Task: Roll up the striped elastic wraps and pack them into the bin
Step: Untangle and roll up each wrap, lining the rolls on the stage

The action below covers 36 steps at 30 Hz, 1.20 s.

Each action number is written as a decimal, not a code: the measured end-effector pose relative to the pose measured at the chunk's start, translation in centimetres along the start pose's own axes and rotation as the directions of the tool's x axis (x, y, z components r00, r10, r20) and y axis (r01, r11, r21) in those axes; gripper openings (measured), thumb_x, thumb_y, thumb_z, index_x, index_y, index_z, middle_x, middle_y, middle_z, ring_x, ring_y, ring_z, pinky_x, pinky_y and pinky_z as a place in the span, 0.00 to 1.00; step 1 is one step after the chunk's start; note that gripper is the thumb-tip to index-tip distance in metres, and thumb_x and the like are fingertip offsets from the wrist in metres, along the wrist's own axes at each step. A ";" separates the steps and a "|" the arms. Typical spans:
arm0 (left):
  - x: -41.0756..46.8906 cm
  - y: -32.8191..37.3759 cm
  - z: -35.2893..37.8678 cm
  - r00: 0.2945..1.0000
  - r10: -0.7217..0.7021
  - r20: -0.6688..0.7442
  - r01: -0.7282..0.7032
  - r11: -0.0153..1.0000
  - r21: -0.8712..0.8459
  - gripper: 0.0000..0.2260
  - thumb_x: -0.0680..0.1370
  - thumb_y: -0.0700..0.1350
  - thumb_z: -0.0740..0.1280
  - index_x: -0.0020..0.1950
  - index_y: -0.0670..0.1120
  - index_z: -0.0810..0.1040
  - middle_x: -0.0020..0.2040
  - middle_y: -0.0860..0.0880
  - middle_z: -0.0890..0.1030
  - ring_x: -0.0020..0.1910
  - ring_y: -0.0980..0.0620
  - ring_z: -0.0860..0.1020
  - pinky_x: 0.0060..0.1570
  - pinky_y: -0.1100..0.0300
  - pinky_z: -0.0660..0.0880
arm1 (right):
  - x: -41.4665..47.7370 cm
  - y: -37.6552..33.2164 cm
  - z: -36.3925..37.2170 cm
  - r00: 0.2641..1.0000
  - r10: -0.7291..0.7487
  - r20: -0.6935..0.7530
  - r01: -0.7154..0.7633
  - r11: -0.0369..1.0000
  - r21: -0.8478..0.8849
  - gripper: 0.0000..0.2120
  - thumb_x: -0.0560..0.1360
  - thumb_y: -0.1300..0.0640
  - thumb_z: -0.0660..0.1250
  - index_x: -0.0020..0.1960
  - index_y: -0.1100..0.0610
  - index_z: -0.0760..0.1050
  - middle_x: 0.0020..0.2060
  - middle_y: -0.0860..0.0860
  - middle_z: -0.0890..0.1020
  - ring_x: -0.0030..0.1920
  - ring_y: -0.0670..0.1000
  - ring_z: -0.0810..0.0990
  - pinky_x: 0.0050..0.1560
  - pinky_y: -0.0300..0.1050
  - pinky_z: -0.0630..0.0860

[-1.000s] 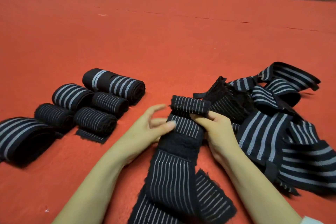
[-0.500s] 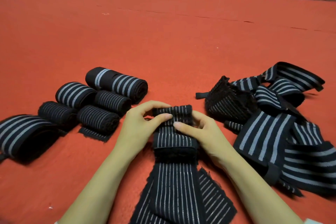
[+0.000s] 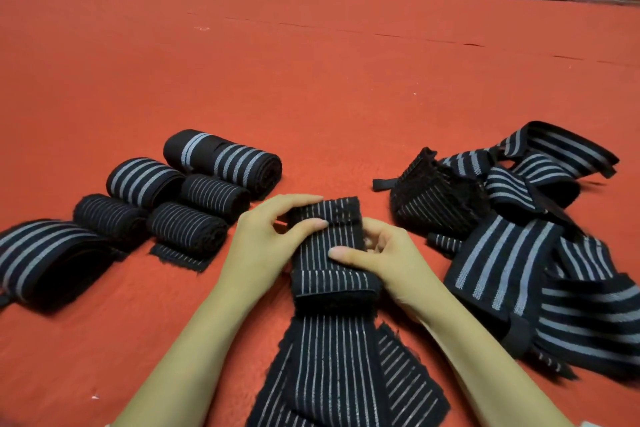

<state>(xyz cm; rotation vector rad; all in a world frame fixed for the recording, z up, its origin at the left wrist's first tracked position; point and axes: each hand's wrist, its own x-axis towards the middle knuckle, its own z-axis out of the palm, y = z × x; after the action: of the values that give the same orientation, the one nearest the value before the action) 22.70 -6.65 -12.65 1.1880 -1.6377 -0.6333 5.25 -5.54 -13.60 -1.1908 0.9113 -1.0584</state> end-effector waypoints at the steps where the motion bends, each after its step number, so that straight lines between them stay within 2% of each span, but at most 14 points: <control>1: 0.0 0.1 -0.1 1.000 -0.024 -0.001 0.024 1.000 -0.008 0.09 0.72 0.42 0.74 0.50 0.52 0.84 0.47 0.61 0.83 0.48 0.64 0.79 0.48 0.73 0.70 | 0.0 0.0 0.0 1.000 0.008 0.010 -0.008 1.000 -0.003 0.17 0.71 0.69 0.70 0.58 0.60 0.76 0.45 0.54 0.85 0.45 0.51 0.85 0.43 0.41 0.80; 5: -0.1 0.3 -0.1 0.998 -0.053 0.024 0.053 0.998 -0.028 0.07 0.71 0.41 0.74 0.45 0.52 0.83 0.43 0.62 0.83 0.43 0.65 0.80 0.42 0.74 0.71 | 0.0 0.0 0.2 0.999 -0.039 -0.021 0.039 0.999 0.033 0.17 0.71 0.59 0.70 0.59 0.60 0.75 0.46 0.54 0.85 0.47 0.51 0.84 0.45 0.40 0.79; 9: -0.2 0.0 0.1 0.999 -0.025 0.037 0.027 0.998 -0.064 0.07 0.70 0.38 0.75 0.42 0.50 0.84 0.41 0.55 0.84 0.44 0.59 0.80 0.44 0.66 0.73 | 0.2 -0.1 0.3 0.994 -0.073 -0.082 0.075 0.997 0.012 0.16 0.72 0.50 0.65 0.51 0.62 0.79 0.41 0.50 0.82 0.43 0.45 0.81 0.44 0.37 0.76; 12: -0.4 -0.1 0.5 0.998 0.011 0.055 -0.007 0.997 -0.075 0.09 0.70 0.35 0.75 0.41 0.49 0.84 0.42 0.50 0.81 0.44 0.55 0.78 0.41 0.62 0.71 | 0.4 0.1 0.2 0.988 -0.084 -0.132 0.082 0.996 -0.017 0.14 0.74 0.53 0.66 0.49 0.64 0.80 0.42 0.52 0.82 0.43 0.45 0.80 0.44 0.35 0.76; 15: -0.2 0.0 0.5 0.993 -0.011 0.114 0.027 0.989 -0.146 0.09 0.70 0.38 0.75 0.44 0.52 0.85 0.46 0.53 0.81 0.48 0.58 0.79 0.43 0.67 0.71 | 0.5 0.2 -0.2 0.983 -0.085 -0.160 0.083 0.996 -0.021 0.06 0.75 0.60 0.67 0.50 0.61 0.80 0.44 0.52 0.83 0.44 0.46 0.80 0.45 0.36 0.77; 17: -0.1 0.3 0.3 0.985 -0.053 0.163 0.083 0.979 -0.184 0.09 0.73 0.44 0.73 0.50 0.55 0.83 0.49 0.56 0.83 0.50 0.62 0.79 0.47 0.72 0.70 | 0.4 0.1 -0.4 0.984 -0.087 -0.153 0.088 0.996 0.004 0.06 0.75 0.62 0.67 0.51 0.58 0.80 0.44 0.51 0.83 0.44 0.47 0.81 0.45 0.38 0.78; 20: -0.1 0.6 0.3 0.975 -0.138 0.174 0.180 0.951 -0.250 0.10 0.74 0.41 0.71 0.54 0.47 0.82 0.49 0.50 0.84 0.45 0.63 0.80 0.44 0.73 0.73 | 0.3 0.0 -0.4 0.984 -0.101 -0.150 0.101 0.995 -0.007 0.08 0.75 0.62 0.67 0.53 0.57 0.79 0.44 0.50 0.83 0.44 0.46 0.81 0.45 0.39 0.78; 24: -0.1 0.6 0.3 0.979 -0.165 0.116 0.194 0.931 -0.310 0.07 0.71 0.35 0.73 0.48 0.43 0.83 0.45 0.48 0.85 0.41 0.57 0.81 0.44 0.66 0.77 | 0.4 -0.1 -0.1 0.987 -0.054 -0.153 0.068 0.994 0.091 0.15 0.71 0.56 0.69 0.55 0.61 0.78 0.44 0.52 0.85 0.44 0.49 0.83 0.43 0.38 0.78; 26: -0.1 0.6 0.3 0.987 -0.135 0.085 0.154 0.947 -0.281 0.07 0.70 0.35 0.74 0.44 0.45 0.84 0.44 0.50 0.85 0.43 0.58 0.82 0.48 0.67 0.76 | 0.3 -0.2 0.0 0.989 -0.037 -0.142 0.051 0.994 0.093 0.17 0.70 0.51 0.68 0.53 0.63 0.79 0.43 0.54 0.85 0.44 0.50 0.83 0.43 0.39 0.78; 29: -0.1 0.7 0.4 0.991 -0.109 0.081 0.126 0.958 -0.256 0.07 0.71 0.36 0.73 0.45 0.46 0.85 0.44 0.52 0.85 0.46 0.58 0.81 0.50 0.69 0.74 | 0.4 0.0 -0.2 0.985 -0.063 -0.160 0.068 0.997 0.030 0.15 0.72 0.51 0.67 0.51 0.62 0.81 0.45 0.55 0.85 0.45 0.50 0.83 0.44 0.40 0.78; 31: -0.1 0.7 0.4 0.983 -0.141 0.120 0.173 0.931 -0.321 0.06 0.74 0.43 0.70 0.50 0.48 0.84 0.48 0.51 0.85 0.48 0.55 0.81 0.53 0.65 0.74 | 0.5 0.0 -0.3 0.982 -0.085 -0.171 0.089 0.996 0.015 0.14 0.72 0.52 0.68 0.52 0.60 0.81 0.47 0.56 0.84 0.46 0.50 0.83 0.46 0.41 0.78; 33: 0.0 0.5 0.4 0.953 -0.228 0.198 0.295 0.842 -0.452 0.13 0.75 0.53 0.66 0.57 0.51 0.82 0.54 0.43 0.83 0.49 0.47 0.78 0.56 0.51 0.73 | 0.6 0.1 -0.4 0.981 -0.096 -0.168 0.100 0.995 0.020 0.13 0.71 0.53 0.69 0.53 0.57 0.81 0.48 0.56 0.84 0.46 0.50 0.82 0.47 0.42 0.78; 35: 0.1 0.6 0.5 0.921 -0.283 0.267 0.384 0.771 -0.509 0.17 0.74 0.54 0.64 0.61 0.51 0.80 0.58 0.35 0.79 0.50 0.44 0.77 0.56 0.46 0.72 | 0.6 0.1 -0.5 0.984 -0.093 -0.149 0.098 0.995 0.029 0.11 0.71 0.55 0.68 0.53 0.54 0.80 0.46 0.54 0.83 0.45 0.50 0.82 0.45 0.42 0.78; 36: 0.1 0.5 0.5 0.914 -0.285 0.290 0.399 0.761 -0.511 0.19 0.74 0.53 0.63 0.63 0.50 0.79 0.58 0.35 0.80 0.50 0.45 0.77 0.55 0.48 0.74 | 0.6 0.1 -0.5 0.987 -0.087 -0.137 0.093 0.995 0.032 0.10 0.73 0.56 0.68 0.54 0.54 0.80 0.46 0.53 0.83 0.45 0.50 0.82 0.45 0.41 0.79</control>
<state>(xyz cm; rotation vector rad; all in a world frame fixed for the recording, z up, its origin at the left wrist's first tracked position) 22.01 -6.58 -12.39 1.0003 -1.2426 -1.4063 4.93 -6.23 -13.77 -1.1475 0.9444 -1.2364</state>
